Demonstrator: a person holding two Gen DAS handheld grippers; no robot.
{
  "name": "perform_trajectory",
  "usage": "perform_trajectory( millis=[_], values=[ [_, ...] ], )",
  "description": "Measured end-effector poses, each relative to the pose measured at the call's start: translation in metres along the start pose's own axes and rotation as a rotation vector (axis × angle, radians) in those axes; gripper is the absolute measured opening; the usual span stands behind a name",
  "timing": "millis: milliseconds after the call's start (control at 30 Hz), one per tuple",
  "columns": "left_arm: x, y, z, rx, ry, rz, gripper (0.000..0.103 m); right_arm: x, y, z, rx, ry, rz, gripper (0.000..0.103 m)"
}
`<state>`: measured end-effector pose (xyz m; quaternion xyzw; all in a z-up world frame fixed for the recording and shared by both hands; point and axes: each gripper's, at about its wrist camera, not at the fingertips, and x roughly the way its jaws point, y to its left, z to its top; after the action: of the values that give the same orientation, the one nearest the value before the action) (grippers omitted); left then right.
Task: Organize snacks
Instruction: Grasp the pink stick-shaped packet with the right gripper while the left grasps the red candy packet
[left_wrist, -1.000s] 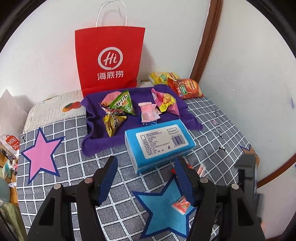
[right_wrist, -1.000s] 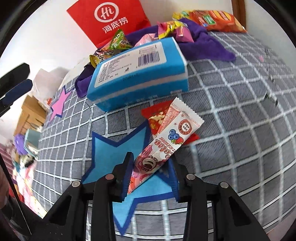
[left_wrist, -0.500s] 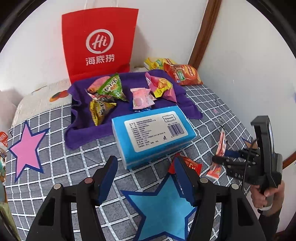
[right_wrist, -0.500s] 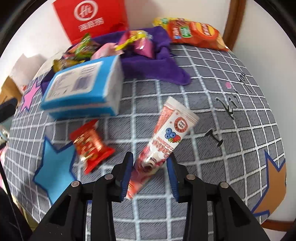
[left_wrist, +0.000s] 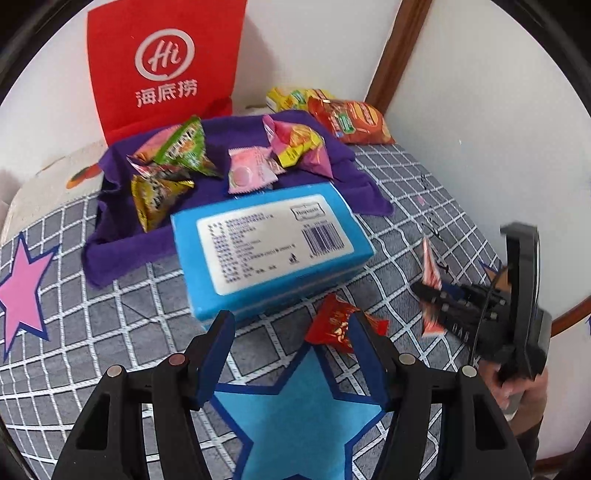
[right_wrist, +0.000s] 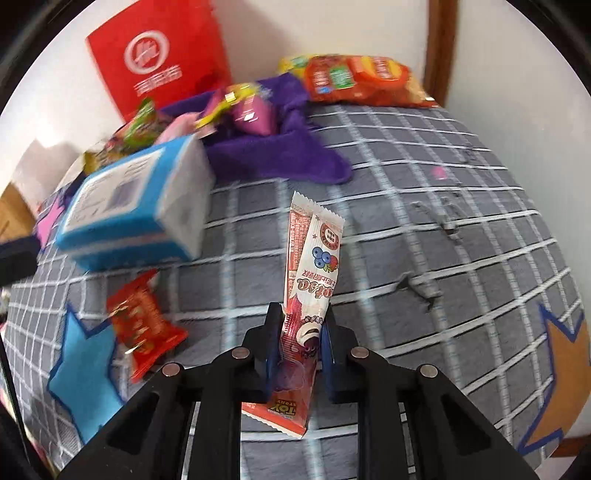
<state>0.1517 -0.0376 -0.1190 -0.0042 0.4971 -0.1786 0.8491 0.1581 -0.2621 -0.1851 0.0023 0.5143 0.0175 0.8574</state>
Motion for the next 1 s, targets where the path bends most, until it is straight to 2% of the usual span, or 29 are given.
perform_trajectory(
  millis=[133, 300, 567, 667, 833, 933, 1000],
  values=[
    [0.015, -0.011, -0.003, 0.014, 0.032, -0.006, 0.061, 0.007, -0.015, 0.001, 0.022, -0.007, 0.005, 0.02],
    [0.034, -0.027, -0.004, 0.051, 0.076, -0.007, 0.061, 0.007, -0.015, -0.007, -0.03, -0.066, 0.006, 0.02],
    [0.057, -0.044, -0.005, 0.141, 0.128, -0.009, 0.062, 0.007, -0.024, -0.01, -0.056, -0.105, 0.038, 0.02],
    [0.064, -0.049, -0.006, 0.169, 0.151, -0.003, 0.068, 0.008, -0.029, -0.008, -0.057, -0.109, 0.047, 0.02],
    [0.078, -0.055, -0.007, 0.211, 0.177, 0.016, 0.07, 0.009, -0.031, -0.007, -0.088, -0.117, 0.05, 0.02],
    [0.088, -0.055, -0.009, 0.221, 0.199, 0.002, 0.07, 0.009, -0.032, -0.01, -0.082, -0.137, 0.059, 0.02],
    [0.089, -0.056, -0.01, 0.228, 0.193, -0.012, 0.077, 0.008, -0.034, -0.01, -0.071, -0.142, 0.071, 0.02]
  ],
)
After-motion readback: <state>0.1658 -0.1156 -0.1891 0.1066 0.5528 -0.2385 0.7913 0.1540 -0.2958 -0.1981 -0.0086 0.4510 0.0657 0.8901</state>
